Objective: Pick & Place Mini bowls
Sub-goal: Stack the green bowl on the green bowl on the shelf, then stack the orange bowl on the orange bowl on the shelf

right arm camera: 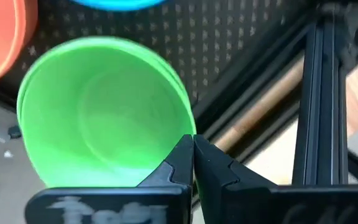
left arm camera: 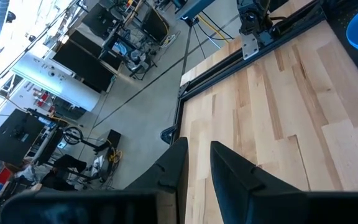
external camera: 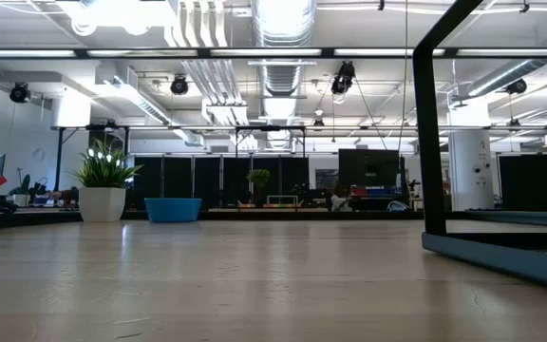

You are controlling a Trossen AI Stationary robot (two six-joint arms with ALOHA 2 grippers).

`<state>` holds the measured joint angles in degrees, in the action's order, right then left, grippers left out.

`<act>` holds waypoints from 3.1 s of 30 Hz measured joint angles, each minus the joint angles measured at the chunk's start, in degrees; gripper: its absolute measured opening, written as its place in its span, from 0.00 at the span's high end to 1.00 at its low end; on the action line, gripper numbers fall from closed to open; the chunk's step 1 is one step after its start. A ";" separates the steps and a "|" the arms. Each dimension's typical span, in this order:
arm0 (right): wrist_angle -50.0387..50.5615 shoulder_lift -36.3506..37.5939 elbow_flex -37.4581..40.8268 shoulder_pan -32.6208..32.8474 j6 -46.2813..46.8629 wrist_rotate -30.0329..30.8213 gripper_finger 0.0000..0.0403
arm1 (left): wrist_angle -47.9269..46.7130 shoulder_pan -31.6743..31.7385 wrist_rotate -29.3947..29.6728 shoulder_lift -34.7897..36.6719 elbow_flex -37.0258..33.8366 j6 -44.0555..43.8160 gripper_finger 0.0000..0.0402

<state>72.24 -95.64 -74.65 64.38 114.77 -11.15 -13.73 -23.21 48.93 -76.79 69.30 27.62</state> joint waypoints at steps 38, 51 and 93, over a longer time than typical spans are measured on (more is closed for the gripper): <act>7.10 -2.10 -7.58 0.22 -3.37 16.16 0.98 | -14.04 0.00 3.48 0.27 0.01 -13.57 0.82; 13.32 -2.08 -8.59 0.11 -10.38 50.35 0.98 | -43.15 -0.03 -18.71 1.42 0.92 -47.90 0.82; 12.24 5.35 -8.57 -12.15 -27.38 78.18 0.98 | -31.59 -35.09 -43.84 0.85 -12.60 -71.21 0.82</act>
<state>84.48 -90.29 -83.22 52.23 87.39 67.03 -45.32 -58.30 5.08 -75.94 56.70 -43.59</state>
